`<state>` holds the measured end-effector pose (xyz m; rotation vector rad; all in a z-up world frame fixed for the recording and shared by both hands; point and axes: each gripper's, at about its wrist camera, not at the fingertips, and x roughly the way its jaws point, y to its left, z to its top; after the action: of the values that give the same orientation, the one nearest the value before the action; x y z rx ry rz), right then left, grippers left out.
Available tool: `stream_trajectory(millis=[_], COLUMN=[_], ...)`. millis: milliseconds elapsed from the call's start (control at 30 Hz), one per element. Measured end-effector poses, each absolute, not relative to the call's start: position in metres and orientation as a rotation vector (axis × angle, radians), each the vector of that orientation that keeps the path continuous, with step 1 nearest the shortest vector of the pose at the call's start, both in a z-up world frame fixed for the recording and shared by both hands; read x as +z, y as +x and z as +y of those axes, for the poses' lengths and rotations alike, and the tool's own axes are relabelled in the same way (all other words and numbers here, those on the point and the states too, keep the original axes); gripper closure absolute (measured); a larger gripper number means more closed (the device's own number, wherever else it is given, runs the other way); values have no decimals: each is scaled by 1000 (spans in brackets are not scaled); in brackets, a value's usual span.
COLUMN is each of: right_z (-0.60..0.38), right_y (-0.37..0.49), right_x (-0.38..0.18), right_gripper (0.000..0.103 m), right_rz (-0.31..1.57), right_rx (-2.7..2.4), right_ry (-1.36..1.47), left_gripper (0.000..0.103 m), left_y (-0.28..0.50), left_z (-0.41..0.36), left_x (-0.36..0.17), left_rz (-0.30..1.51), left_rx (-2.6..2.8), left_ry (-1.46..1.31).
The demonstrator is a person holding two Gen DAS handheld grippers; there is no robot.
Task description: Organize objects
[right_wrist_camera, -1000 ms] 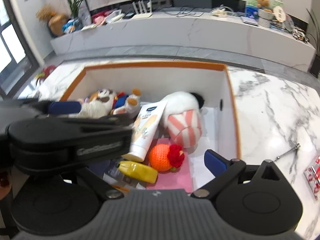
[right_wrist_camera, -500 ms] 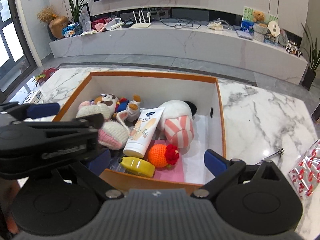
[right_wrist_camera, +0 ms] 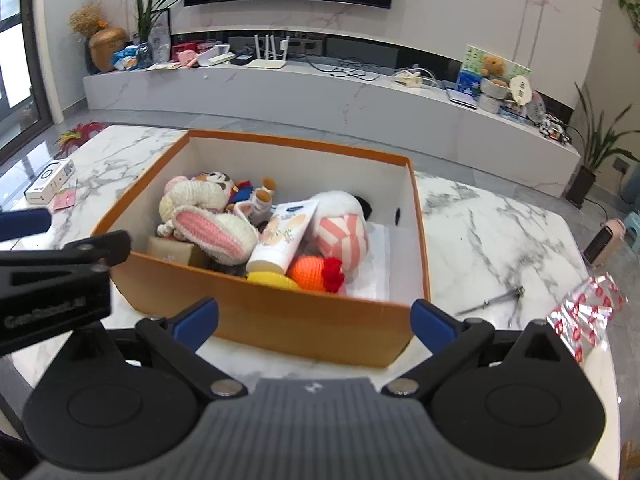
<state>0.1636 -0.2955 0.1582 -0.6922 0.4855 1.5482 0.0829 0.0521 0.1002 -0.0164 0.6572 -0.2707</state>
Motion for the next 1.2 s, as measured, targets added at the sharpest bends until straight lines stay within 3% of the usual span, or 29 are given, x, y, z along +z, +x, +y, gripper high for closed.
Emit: stream_trajectory(millis=[1200], right_z=[-296], right_y=[147], right_x=[133], right_gripper=[1], right_rz=[534], right_rx=[1523], right_ry=[-729], left_gripper=[12], left_y=[88], left_z=[51], left_x=[71], left_rz=[709], left_rx=[-254], left_ry=[-27])
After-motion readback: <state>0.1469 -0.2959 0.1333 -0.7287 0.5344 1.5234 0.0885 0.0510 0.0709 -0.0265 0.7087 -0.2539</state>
